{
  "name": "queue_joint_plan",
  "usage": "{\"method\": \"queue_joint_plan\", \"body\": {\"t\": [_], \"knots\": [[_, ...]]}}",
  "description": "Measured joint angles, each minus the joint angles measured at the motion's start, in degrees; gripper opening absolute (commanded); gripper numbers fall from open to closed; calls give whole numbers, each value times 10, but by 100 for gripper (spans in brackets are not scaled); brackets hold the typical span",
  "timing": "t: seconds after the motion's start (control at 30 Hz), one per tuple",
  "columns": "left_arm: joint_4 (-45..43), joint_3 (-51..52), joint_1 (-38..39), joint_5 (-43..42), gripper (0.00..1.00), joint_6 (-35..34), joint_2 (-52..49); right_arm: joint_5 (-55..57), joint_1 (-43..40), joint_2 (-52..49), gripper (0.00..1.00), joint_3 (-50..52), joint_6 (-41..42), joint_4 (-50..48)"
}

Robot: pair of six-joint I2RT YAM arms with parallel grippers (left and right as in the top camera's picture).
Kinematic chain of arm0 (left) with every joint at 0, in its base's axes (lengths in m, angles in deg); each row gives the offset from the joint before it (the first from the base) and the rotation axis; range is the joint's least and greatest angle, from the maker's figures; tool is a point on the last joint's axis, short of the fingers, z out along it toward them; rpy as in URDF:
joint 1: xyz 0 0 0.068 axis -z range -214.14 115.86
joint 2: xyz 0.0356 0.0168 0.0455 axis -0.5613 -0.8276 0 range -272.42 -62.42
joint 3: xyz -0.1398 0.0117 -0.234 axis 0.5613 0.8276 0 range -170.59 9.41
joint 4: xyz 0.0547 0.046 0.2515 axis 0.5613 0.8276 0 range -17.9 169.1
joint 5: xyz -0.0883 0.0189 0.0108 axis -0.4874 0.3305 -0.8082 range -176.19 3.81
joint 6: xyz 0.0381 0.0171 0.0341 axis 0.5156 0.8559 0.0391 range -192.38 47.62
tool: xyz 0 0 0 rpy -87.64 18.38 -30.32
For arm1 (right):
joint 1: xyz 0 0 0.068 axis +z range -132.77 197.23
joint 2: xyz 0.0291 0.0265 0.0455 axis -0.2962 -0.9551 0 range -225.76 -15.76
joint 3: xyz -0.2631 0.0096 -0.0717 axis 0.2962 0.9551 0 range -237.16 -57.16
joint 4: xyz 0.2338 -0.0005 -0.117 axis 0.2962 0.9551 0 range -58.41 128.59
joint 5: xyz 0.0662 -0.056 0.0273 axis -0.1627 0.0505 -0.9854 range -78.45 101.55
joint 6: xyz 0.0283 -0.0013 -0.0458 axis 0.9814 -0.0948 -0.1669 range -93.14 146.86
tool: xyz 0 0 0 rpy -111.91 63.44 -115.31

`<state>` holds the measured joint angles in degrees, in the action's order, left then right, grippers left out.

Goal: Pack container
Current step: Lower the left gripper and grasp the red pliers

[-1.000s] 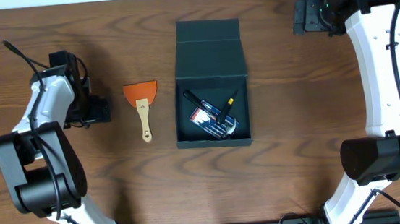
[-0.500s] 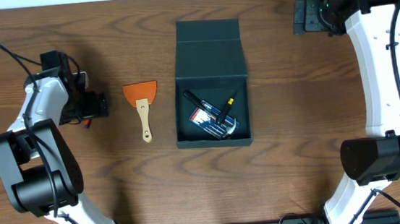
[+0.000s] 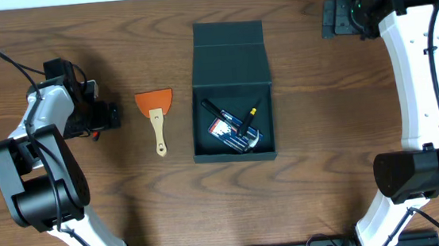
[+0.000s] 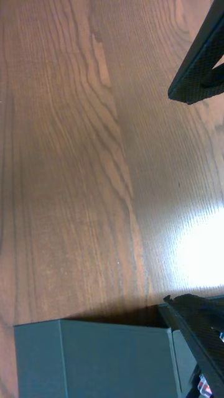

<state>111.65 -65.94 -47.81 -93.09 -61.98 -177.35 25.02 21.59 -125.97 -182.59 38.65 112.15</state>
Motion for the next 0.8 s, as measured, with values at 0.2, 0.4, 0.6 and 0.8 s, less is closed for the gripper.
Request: {"method": "queue_joint_plan", "body": {"t": [0.2, 0.4, 0.6, 0.8], "knots": [[-6, 0, 0, 0, 86, 2, 0, 0, 0, 0, 99, 0, 0, 0], [-4, 0, 0, -3, 67, 1, 0, 0, 0, 0, 99, 0, 0, 0], [3, 0, 0, 0, 57, 2, 0, 0, 0, 0, 99, 0, 0, 0], [6, 0, 0, 10, 37, -1, 0, 0, 0, 0, 99, 0, 0, 0]]}}
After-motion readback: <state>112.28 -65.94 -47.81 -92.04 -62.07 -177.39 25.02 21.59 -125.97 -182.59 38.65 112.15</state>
